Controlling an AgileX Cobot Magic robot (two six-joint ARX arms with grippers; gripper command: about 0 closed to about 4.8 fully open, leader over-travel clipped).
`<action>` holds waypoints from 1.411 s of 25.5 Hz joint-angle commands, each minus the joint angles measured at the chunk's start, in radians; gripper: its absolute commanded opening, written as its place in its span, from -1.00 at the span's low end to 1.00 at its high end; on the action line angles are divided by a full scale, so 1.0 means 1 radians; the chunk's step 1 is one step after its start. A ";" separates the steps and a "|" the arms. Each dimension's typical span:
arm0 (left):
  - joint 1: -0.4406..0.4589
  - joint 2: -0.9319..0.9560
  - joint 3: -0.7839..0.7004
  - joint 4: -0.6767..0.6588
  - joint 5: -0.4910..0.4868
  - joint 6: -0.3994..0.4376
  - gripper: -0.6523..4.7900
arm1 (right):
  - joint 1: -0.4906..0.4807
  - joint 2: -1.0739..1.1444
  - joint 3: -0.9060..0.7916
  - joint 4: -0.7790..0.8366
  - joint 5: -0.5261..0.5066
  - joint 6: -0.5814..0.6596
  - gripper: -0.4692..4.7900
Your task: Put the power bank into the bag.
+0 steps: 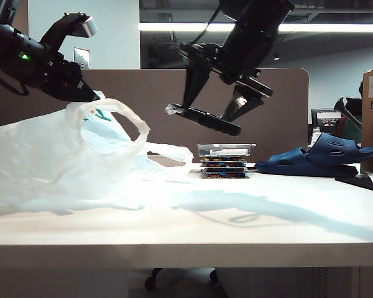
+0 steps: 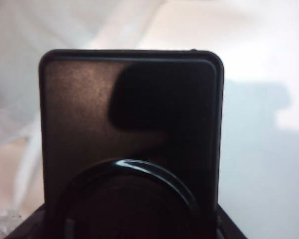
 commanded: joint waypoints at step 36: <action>-0.022 -0.005 0.004 -0.060 0.458 -0.094 -0.78 | 0.067 0.124 0.006 0.110 -0.174 -0.005 -0.23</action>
